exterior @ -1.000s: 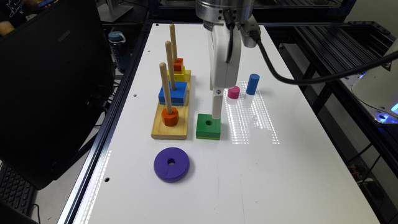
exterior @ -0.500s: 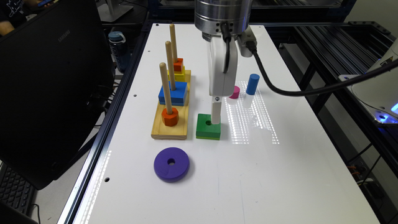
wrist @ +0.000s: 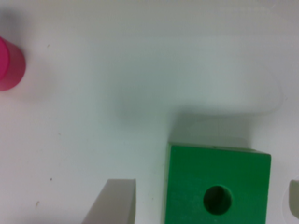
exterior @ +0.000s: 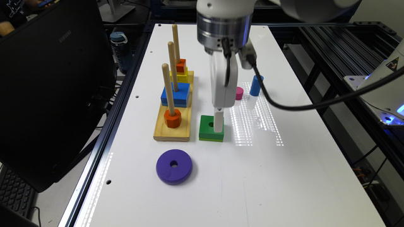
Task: Pick up green block.
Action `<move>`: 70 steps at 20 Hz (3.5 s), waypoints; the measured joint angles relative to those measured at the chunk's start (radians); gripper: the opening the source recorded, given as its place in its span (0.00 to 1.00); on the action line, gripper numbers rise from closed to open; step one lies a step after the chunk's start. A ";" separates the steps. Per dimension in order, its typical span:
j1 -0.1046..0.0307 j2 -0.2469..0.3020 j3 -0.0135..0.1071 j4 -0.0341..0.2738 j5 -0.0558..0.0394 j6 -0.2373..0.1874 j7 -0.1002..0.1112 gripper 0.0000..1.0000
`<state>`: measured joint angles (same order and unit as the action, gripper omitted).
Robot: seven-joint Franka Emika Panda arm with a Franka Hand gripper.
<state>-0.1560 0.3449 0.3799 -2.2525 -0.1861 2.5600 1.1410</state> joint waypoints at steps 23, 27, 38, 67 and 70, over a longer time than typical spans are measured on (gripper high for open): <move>0.006 0.019 0.002 0.018 -0.0030 0.002 0.007 1.00; 0.007 0.022 0.002 0.019 -0.0031 0.002 0.007 1.00; 0.009 0.082 -0.008 0.035 -0.0434 0.038 0.031 1.00; 0.017 0.100 -0.012 0.046 -0.0495 0.040 0.036 1.00; 0.018 0.100 -0.012 0.046 -0.0495 0.040 0.036 1.00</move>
<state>-0.1385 0.4450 0.3678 -2.2067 -0.2356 2.6004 1.1773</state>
